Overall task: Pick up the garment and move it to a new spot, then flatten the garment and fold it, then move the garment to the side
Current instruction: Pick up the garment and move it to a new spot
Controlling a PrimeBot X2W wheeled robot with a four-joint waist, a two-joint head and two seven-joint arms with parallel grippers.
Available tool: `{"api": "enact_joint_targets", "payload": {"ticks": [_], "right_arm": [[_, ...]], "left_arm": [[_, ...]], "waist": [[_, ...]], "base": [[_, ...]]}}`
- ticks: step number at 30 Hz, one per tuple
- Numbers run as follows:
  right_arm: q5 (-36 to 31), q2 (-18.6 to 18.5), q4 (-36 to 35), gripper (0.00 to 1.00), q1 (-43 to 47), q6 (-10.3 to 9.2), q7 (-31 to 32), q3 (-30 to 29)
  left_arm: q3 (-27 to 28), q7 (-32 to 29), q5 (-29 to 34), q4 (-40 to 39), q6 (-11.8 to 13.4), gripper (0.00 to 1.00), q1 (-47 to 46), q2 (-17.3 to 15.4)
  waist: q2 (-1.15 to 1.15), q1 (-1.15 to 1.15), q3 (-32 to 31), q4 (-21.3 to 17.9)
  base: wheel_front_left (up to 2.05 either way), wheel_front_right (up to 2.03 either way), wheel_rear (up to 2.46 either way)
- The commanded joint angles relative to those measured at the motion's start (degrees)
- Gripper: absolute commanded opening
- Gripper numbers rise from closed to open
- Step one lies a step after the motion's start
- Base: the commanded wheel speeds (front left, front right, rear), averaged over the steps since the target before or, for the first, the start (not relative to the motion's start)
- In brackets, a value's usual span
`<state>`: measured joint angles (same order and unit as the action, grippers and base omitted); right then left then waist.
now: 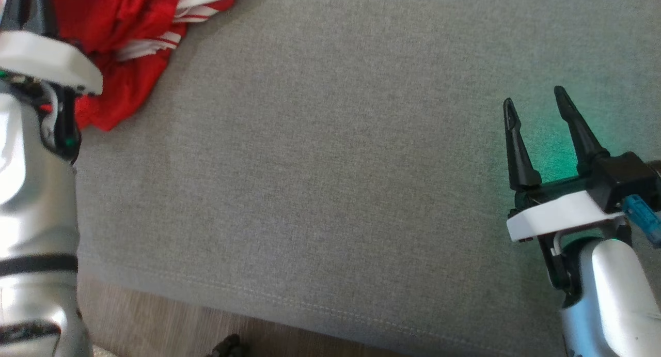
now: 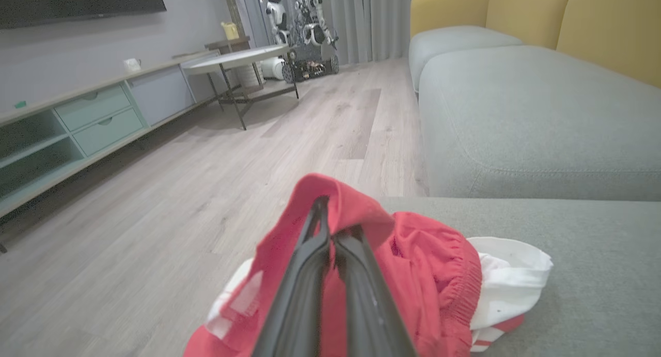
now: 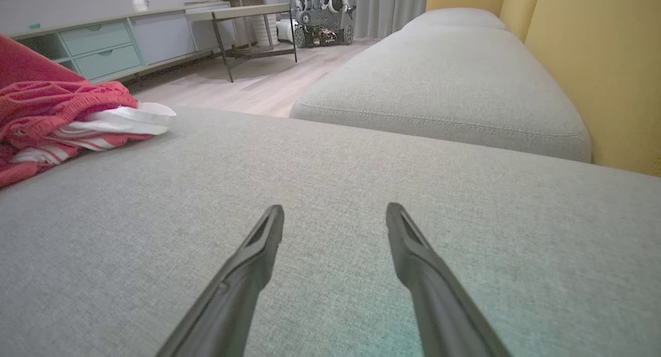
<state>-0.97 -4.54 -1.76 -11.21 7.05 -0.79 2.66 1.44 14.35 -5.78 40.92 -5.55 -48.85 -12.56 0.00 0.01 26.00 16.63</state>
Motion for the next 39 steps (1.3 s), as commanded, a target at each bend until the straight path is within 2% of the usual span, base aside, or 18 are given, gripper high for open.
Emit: {"api": "enact_joint_targets", "payload": {"ticks": [1,7,13,18,23,27,32,39], "right_arm": [[0.8,0.8,-1.2,1.0,-0.7,0.44,-1.0,1.1],[2.0,1.3,0.8,1.0,0.4,0.44,-2.7,0.7],[3.8,1.6,2.9,1.0,2.6,0.44,-4.5,0.0],[6.9,1.6,3.9,1.0,5.2,0.44,-5.6,-0.3],[8.7,1.7,3.6,1.0,7.5,0.44,-5.9,-1.3],[9.5,1.7,2.9,1.0,7.7,0.44,-5.9,-1.0],[10.1,1.7,1.5,1.0,6.5,0.44,-5.9,0.0],[12.1,1.7,0.3,1.0,5.2,0.44,-7.2,1.0]], "left_arm": [[2.3,0.6,0.7,-5.0,0.1,0.0,2.9,-3.9],[3.2,0.6,1.5,-16.0,0.2,0.0,11.0,-3.8],[3.0,0.6,2.2,-29.3,0.8,0.0,22.9,-2.0],[2.3,0.6,2.3,-37.3,1.1,0.0,33.4,-0.8],[0.3,-2.3,1.8,-44.6,0.9,0.0,39.5,0.7],[-2.2,-4.7,1.8,-48.8,0.1,0.0,41.2,0.4],[-6.4,-6.9,1.9,-51.6,-0.7,0.0,40.1,0.1],[-15.0,-7.9,0.8,-47.8,-1.7,0.0,30.7,0.7]], "waist": [[0.0,-0.01,-2.0,-0.1],[0.0,-0.01,-6.4,-0.1],[0.0,-0.01,-12.1,-0.7],[0.0,-0.01,-16.6,-2.0],[0.0,-0.01,-18.9,-3.6],[0.0,-0.01,-18.7,-6.4],[0.0,-0.01,-16.7,-11.7],[0.0,-0.01,-12.2,-20.8]], "base": [[0.0,0.0,0.0],[0.0,0.0,0.0],[0.0,0.0,0.0],[0.0,0.0,0.0],[0.0,0.0,0.0],[0.0,0.0,0.0],[0.0,0.0,0.0],[0.0,0.0,0.0]]}}
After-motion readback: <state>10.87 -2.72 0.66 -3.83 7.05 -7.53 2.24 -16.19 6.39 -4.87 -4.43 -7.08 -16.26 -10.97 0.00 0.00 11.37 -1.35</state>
